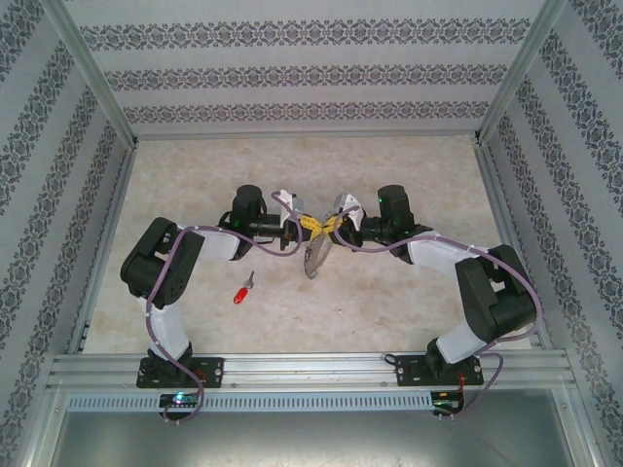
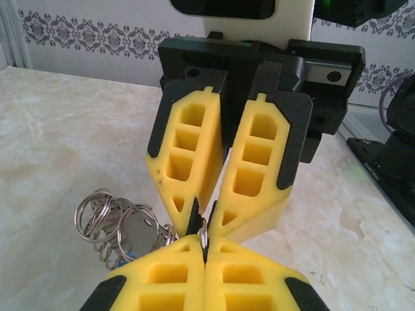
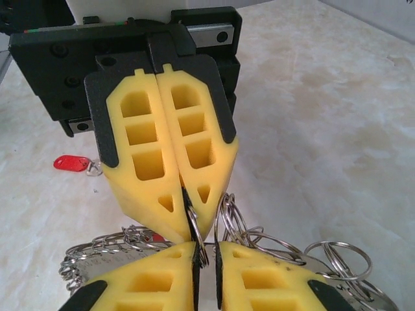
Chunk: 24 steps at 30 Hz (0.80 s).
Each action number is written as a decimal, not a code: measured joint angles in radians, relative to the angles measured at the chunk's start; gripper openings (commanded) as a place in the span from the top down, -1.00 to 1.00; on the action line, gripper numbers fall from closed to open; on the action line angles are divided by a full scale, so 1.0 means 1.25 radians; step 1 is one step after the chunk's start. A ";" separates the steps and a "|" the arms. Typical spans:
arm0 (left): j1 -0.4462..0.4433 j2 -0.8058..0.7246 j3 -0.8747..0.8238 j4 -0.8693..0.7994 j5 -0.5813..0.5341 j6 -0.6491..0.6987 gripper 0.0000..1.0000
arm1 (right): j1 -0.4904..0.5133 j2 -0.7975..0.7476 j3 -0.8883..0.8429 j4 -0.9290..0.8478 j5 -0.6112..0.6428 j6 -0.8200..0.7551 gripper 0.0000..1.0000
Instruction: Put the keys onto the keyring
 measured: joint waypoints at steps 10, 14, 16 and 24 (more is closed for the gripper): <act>0.005 0.001 0.000 0.007 -0.003 -0.005 0.88 | -0.004 0.005 -0.005 0.031 -0.010 0.015 1.00; 0.005 0.001 0.000 0.005 -0.013 -0.002 0.54 | -0.003 0.007 -0.010 0.047 -0.008 0.014 1.00; 0.005 0.001 -0.002 0.002 -0.019 -0.001 0.44 | -0.001 0.007 -0.016 0.049 0.002 0.009 1.00; 0.026 -0.055 -0.061 -0.044 -0.042 0.013 0.35 | 0.018 -0.002 -0.055 0.111 0.061 -0.043 1.00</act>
